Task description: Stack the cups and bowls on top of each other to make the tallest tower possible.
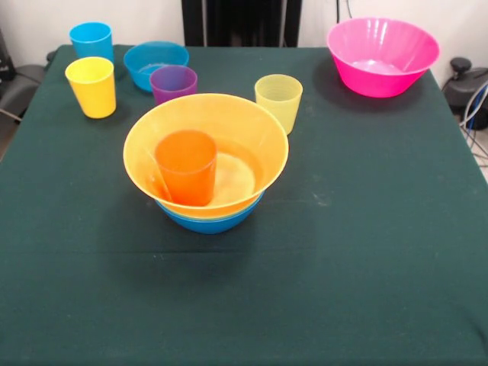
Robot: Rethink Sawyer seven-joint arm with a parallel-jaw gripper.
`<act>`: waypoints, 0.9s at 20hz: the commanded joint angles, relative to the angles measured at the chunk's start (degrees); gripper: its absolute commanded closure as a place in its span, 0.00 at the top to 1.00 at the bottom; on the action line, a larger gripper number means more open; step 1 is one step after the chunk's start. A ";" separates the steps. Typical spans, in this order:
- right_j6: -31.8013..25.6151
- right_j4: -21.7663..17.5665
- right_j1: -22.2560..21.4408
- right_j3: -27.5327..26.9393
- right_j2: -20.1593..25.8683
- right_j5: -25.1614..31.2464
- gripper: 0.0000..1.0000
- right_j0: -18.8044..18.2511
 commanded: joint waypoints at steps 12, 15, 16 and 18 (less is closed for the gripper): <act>-16.81 -7.95 -1.83 10.31 11.38 -2.25 1.00 -7.14; -16.02 -10.74 -2.08 9.45 11.17 -2.45 1.00 -6.71; -15.97 -11.54 -2.34 9.38 11.20 -2.39 1.00 -6.60; -15.01 -12.51 -2.55 10.01 11.36 -3.34 1.00 -6.64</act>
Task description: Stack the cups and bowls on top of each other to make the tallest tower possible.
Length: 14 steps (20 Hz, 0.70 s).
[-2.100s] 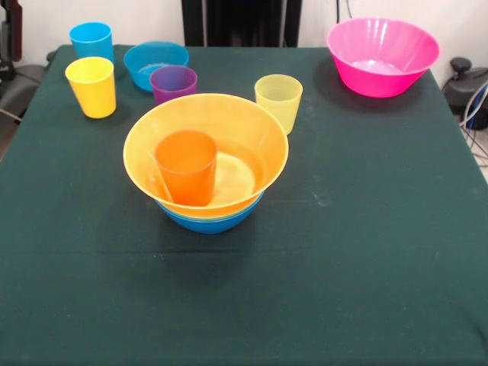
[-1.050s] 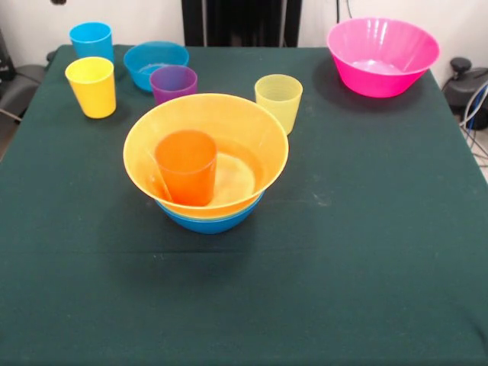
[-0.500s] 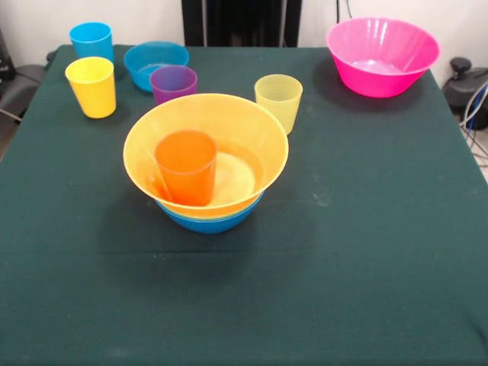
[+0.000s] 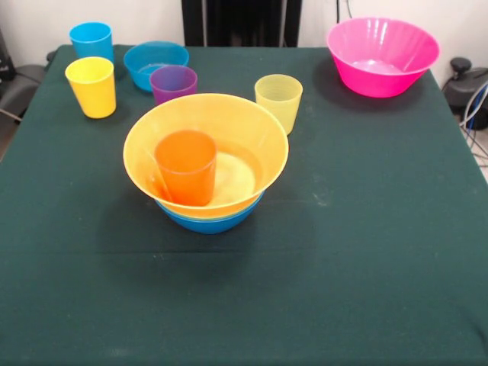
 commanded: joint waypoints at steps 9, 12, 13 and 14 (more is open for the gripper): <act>-7.82 -4.94 3.99 11.38 10.09 -14.26 1.00 -1.76; -7.77 -6.18 3.36 10.52 8.96 -11.48 1.00 -0.97; -7.79 -6.90 3.49 10.25 8.65 -11.52 1.00 -0.75; -7.92 -7.22 3.46 10.11 8.58 -11.50 1.00 -0.70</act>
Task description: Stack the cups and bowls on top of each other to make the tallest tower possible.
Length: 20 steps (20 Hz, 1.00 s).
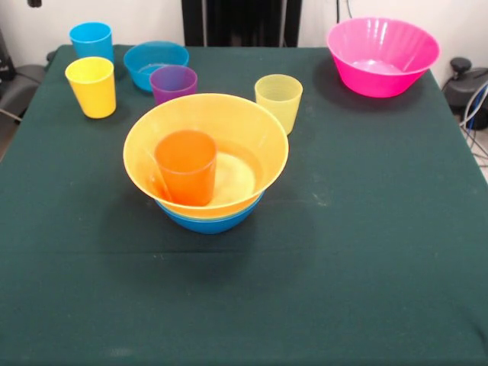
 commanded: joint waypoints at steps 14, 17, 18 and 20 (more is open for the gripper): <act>-6.50 -7.78 4.13 6.47 8.57 -6.39 1.00 -0.81; -5.84 -8.75 4.50 6.31 8.49 -7.54 1.00 -0.63; -5.65 -8.96 4.69 6.22 8.42 -7.78 1.00 -0.57; -5.55 -9.31 5.18 6.09 8.51 -8.76 1.00 -0.65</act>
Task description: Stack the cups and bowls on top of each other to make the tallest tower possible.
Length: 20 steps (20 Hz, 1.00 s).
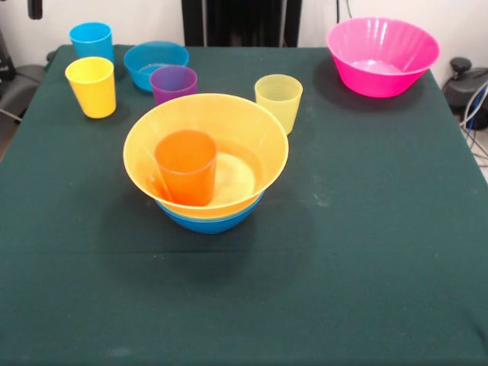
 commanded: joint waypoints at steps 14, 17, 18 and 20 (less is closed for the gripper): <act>-6.56 -6.95 7.43 4.42 6.47 -8.62 1.00 0.18; -6.22 -8.05 8.44 4.77 7.00 -10.70 1.00 0.26; -5.98 -8.31 8.70 4.95 7.38 -11.62 1.00 0.15; -5.76 -9.22 9.20 4.77 7.65 -12.87 1.00 0.51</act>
